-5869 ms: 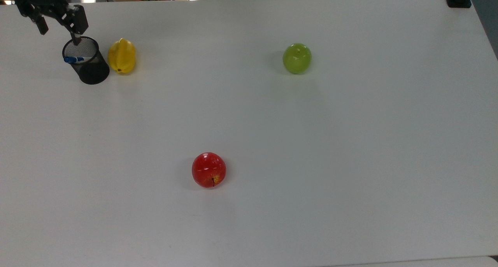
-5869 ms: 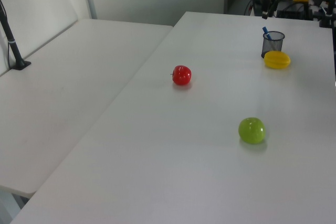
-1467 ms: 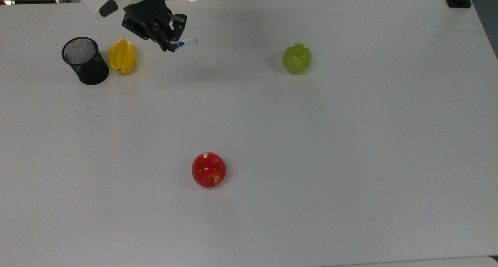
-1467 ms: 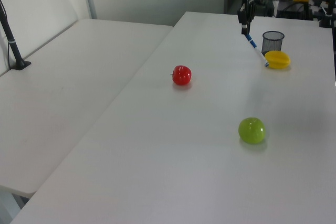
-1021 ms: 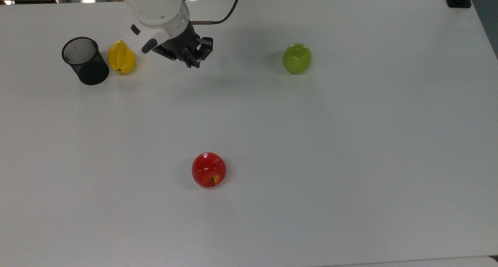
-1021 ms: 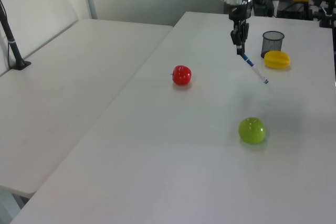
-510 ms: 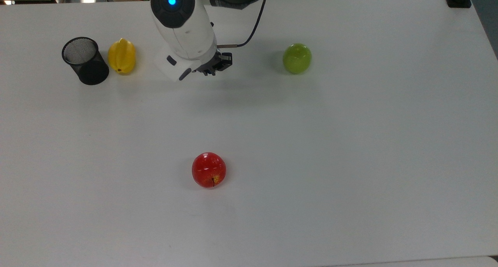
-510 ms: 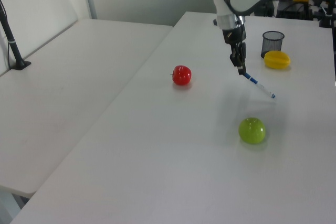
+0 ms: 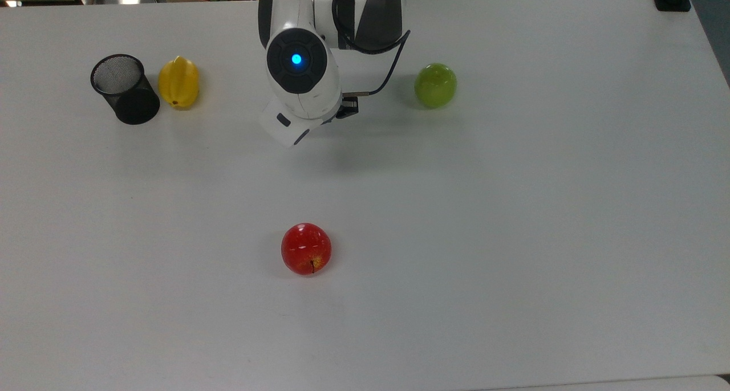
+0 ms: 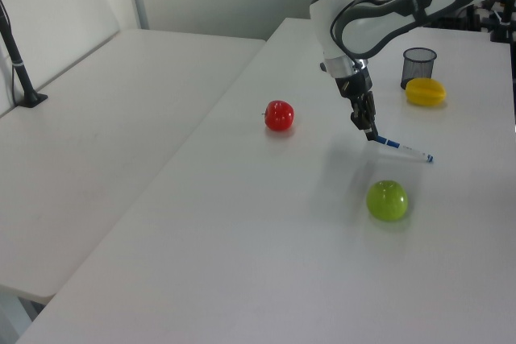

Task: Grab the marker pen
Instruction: 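Carry the marker toward the green apple and lower it to the table, then open the gripper, release the marker and raise the gripper away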

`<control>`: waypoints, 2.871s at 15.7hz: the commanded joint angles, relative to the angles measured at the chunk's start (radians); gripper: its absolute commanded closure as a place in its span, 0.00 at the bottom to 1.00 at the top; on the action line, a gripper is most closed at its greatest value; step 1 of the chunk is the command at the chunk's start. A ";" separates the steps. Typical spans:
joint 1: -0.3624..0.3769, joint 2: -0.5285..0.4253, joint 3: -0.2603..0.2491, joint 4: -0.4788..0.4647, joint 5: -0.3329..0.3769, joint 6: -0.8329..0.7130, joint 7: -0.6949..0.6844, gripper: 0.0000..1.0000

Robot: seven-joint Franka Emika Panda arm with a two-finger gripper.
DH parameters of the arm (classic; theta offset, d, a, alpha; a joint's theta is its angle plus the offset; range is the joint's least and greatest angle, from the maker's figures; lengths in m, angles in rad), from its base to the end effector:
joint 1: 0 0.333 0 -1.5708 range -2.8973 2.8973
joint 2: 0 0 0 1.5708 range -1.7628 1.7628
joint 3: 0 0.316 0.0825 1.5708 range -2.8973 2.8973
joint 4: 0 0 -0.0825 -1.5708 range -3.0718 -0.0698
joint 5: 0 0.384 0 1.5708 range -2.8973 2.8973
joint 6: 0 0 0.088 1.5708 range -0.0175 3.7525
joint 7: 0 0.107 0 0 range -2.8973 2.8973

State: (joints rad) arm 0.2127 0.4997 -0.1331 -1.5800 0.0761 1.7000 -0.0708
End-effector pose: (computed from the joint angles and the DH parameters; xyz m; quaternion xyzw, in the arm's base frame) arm 0.6380 0.0681 0.3260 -0.9804 -0.0640 0.1863 0.0026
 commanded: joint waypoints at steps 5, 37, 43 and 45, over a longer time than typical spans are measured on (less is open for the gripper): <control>0.004 0.036 0.009 0.025 -0.033 0.104 0.085 0.73; -0.133 -0.503 0.010 -0.176 -0.114 0.021 0.157 0.00; -0.133 -0.550 0.010 -0.235 -0.114 0.063 0.158 0.00; -0.133 -0.552 0.010 -0.235 -0.114 0.063 0.158 0.00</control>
State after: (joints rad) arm 0.0816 -0.0061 -0.1303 -1.7544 -0.0226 1.7215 0.0744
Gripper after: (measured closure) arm 0.000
